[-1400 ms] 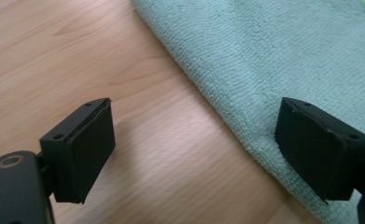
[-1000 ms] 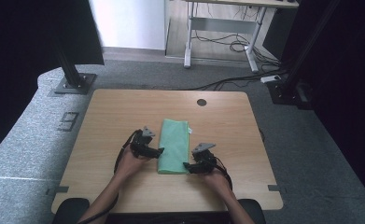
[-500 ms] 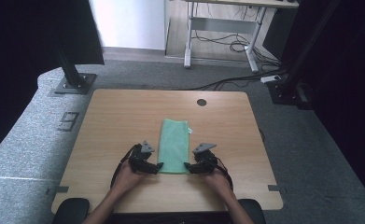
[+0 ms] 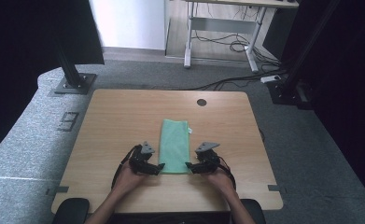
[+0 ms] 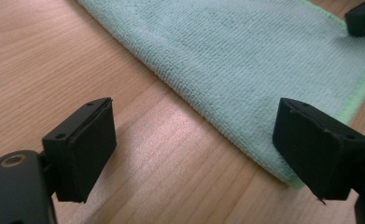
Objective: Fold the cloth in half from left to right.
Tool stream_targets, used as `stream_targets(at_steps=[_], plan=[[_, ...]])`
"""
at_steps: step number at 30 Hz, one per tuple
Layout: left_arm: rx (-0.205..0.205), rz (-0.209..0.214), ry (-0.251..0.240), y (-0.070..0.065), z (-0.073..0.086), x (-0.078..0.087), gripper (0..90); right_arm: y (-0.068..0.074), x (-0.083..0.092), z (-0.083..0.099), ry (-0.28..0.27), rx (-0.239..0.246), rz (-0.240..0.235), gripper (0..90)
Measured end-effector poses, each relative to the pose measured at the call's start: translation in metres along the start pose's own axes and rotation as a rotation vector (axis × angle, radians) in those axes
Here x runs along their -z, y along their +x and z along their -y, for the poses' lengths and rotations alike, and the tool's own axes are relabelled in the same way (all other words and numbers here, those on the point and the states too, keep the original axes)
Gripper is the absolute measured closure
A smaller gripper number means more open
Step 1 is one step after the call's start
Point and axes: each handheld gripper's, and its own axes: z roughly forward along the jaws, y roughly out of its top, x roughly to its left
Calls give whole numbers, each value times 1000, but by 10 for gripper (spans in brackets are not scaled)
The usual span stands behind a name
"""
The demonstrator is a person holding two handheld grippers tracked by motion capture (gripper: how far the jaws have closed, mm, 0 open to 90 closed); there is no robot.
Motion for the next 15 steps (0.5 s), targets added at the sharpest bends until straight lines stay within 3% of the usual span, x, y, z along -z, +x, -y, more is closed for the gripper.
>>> stream_targets(at_steps=[5, 7, 15], plan=[[-6, -3, 4, 1, 0, 13, 106, -7, 17, 1, -30, -21, 40, 228], [-12, -27, 7, 4, 5, 22, 94, -10, 22, 4, -27, -29, 51, 192], [26, -40, 47, 15, 28, 36, 47, -18, 31, 22, 20, -76, 55, 125]])
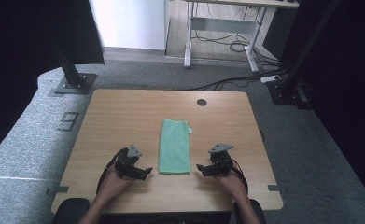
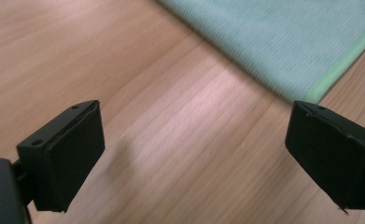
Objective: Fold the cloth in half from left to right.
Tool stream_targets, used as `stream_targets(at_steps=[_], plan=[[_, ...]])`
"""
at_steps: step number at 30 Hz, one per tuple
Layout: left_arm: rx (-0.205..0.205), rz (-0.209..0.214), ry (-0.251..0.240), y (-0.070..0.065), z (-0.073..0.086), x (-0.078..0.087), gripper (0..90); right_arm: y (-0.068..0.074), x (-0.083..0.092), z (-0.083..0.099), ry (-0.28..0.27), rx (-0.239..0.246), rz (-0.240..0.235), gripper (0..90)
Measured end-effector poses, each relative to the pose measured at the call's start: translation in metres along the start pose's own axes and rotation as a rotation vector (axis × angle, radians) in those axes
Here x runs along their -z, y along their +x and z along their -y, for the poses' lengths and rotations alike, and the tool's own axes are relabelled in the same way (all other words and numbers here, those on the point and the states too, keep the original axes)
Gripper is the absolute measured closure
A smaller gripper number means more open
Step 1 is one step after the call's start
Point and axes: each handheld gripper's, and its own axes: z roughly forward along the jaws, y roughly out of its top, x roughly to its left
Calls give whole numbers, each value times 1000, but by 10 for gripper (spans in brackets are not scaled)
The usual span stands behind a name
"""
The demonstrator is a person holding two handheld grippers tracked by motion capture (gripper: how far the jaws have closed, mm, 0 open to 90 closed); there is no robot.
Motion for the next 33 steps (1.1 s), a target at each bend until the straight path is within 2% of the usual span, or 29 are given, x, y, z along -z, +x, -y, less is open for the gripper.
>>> stream_targets(at_steps=[5, 8, 18, 26, 33], plan=[[22, -5, 14, 5, 9, 1, 26, -1, -2, 11, 31, -13, 17, 24], [23, -10, 24, 8, 12, -1, 9, -4, -4, 15, 34, -24, 31, 2], [15, -29, 15, 9, 16, -4, 0, -10, -8, 22, 25, -31, 56, 0], [15, -25, 5, 9, 17, -5, 0, -10, -10, 25, -7, -41, 65, 0], [17, -25, 5, 10, 17, -5, 0, -10, -10, 25, -9, -41, 65, 0]])
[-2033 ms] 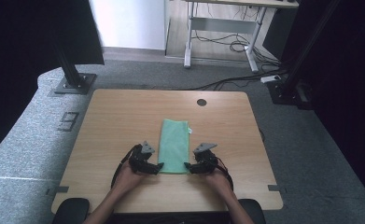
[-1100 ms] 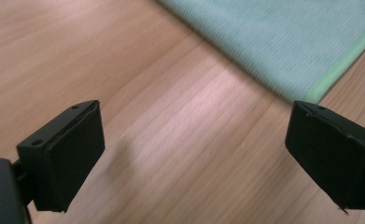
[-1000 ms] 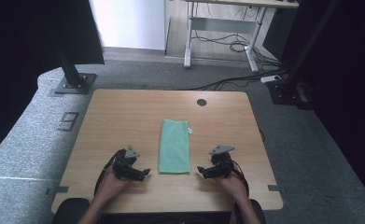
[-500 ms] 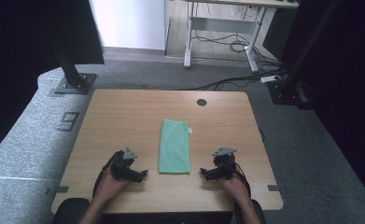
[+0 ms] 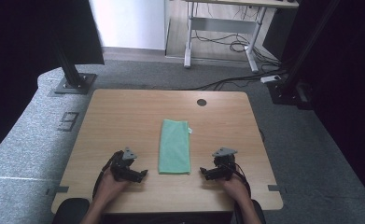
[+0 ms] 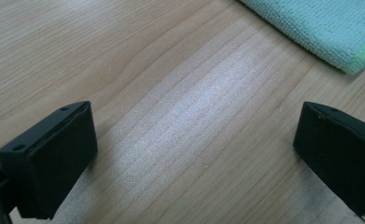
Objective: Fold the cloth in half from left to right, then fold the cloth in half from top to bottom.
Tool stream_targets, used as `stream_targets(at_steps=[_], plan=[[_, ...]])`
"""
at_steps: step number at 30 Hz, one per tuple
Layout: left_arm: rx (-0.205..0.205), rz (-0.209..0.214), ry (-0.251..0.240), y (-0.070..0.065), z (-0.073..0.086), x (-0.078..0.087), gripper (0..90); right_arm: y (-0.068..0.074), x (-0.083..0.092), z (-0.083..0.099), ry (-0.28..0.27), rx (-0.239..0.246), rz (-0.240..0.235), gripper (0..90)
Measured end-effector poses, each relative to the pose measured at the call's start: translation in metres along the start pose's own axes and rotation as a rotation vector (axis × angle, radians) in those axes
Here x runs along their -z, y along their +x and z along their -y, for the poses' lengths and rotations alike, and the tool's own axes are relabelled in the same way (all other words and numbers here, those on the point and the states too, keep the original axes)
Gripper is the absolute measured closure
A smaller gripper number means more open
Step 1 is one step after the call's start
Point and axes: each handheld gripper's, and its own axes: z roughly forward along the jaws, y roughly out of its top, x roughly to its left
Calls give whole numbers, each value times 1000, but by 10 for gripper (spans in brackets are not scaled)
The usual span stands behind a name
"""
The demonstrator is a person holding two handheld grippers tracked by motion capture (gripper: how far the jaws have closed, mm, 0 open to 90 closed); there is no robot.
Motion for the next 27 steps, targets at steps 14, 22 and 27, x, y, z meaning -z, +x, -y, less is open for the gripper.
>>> stream_targets(at_steps=[14, 22, 27], plan=[[0, 1, 0, 0, 0, 0, 0, 0, 0, 0, -1, 0, 0, 0], [0, 2, 0, 0, 0, 0, 0, 0, 0, 0, 0, 0, 0, 0], [-7, 8, 8, 2, -1, 0, 0, 0, 0, 0, 4, 0, -2, 0]])
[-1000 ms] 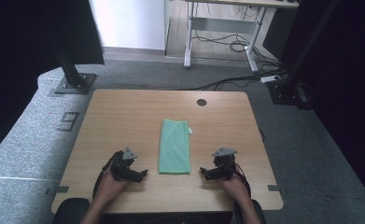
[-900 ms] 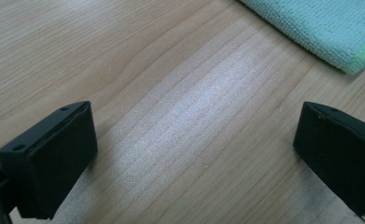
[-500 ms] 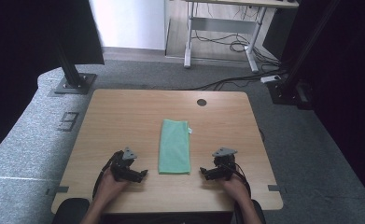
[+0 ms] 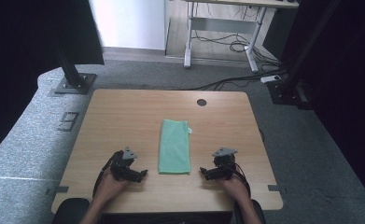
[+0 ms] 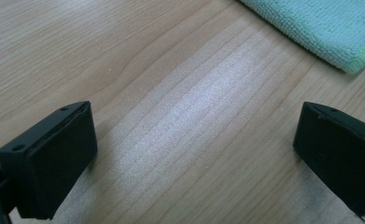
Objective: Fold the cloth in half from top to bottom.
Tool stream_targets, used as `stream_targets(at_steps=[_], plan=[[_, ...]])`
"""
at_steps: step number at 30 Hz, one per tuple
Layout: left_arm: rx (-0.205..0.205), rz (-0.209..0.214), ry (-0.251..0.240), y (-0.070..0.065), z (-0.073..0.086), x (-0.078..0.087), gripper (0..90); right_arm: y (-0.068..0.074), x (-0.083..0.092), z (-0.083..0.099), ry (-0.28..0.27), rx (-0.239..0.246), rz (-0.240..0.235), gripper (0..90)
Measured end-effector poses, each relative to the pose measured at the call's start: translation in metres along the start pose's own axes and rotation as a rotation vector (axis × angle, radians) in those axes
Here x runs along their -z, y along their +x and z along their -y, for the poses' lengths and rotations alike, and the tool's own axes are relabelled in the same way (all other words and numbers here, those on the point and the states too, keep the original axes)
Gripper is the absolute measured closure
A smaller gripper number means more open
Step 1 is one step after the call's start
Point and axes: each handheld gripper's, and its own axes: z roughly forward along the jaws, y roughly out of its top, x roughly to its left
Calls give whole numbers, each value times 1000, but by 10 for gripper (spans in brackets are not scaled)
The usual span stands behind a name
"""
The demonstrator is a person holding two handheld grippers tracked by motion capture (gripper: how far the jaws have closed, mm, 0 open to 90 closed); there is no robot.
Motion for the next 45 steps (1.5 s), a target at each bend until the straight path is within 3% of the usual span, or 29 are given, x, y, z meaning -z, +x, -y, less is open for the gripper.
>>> stream_targets(at_steps=[3, 7, 15, 24, 31, 36, 45], plan=[[11, 5, -2, 1, -2, -1, 0, 0, 1, -1, 10, -1, -5, 0], [45, 43, -33, 4, -10, -2, 0, 0, 2, -2, 6, -15, -15, 0], [17, 7, -63, 9, -44, -8, 0, 11, 4, -15, -34, -2, -39, 0], [2, -2, -81, 13, -78, -34, 0, 27, -1, -32, -57, 0, -59, 2], [12, -7, -73, 12, -82, -55, 0, 38, -15, -40, -33, 27, -40, 8], [-23, -44, -29, 7, -79, -66, 0, 41, -24, -37, 4, 53, -14, 16], [-2, -81, -25, -7, -71, -59, 0, 39, -23, -32, 21, 53, 1, 16]])
